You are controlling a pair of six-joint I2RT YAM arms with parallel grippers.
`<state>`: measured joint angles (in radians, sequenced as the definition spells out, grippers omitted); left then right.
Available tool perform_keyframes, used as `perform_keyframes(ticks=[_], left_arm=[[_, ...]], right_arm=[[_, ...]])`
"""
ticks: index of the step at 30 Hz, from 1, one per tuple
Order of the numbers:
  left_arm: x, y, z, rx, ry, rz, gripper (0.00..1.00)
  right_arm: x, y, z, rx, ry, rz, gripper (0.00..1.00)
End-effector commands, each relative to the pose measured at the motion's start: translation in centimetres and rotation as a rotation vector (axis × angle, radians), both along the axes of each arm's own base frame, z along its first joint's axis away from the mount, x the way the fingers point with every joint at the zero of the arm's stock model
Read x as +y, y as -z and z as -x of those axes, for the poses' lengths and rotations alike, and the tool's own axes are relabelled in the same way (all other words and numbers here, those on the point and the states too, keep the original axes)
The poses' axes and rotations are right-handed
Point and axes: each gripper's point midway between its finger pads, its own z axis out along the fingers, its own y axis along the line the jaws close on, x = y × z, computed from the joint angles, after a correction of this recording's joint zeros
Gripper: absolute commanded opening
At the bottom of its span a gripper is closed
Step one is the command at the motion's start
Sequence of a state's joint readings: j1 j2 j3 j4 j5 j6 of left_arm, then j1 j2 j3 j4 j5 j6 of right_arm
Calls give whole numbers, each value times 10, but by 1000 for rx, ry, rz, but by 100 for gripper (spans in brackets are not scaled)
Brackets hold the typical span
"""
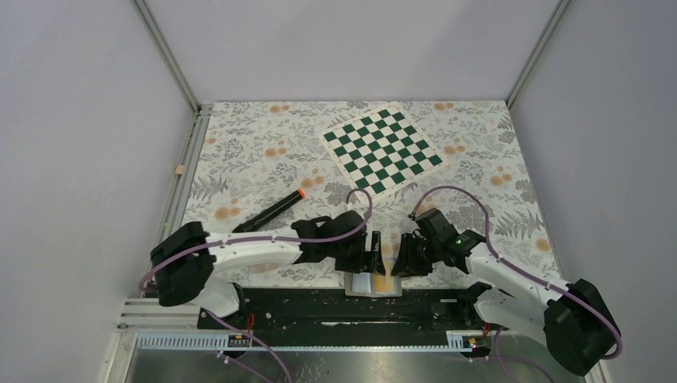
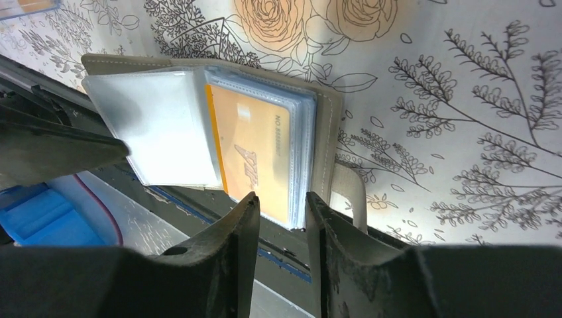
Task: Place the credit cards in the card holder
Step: Insert the credit card into the card holder.
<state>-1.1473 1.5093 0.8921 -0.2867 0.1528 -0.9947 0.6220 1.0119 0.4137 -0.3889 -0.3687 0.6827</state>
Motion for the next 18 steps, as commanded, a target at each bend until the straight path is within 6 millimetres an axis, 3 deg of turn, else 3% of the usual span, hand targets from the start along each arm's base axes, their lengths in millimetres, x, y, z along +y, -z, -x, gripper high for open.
perform_keyframes(ticks=[1,5,9,18], left_arm=[[6,-33,-15,-52,-73,137,79],[28,-40,-19,-39,-124,180,80],[48,-21,-20,16,-155,135,80],[52,9,-21,56,-134,-20,79]], right_arm=[[-5,-14,-6,-63,-28,40,39],[-9,-15,-6,-72,-31,56,39],[-22,-17,-9,-92,-13,132,39],[-46,-38,-18,-175,-6,248,45]])
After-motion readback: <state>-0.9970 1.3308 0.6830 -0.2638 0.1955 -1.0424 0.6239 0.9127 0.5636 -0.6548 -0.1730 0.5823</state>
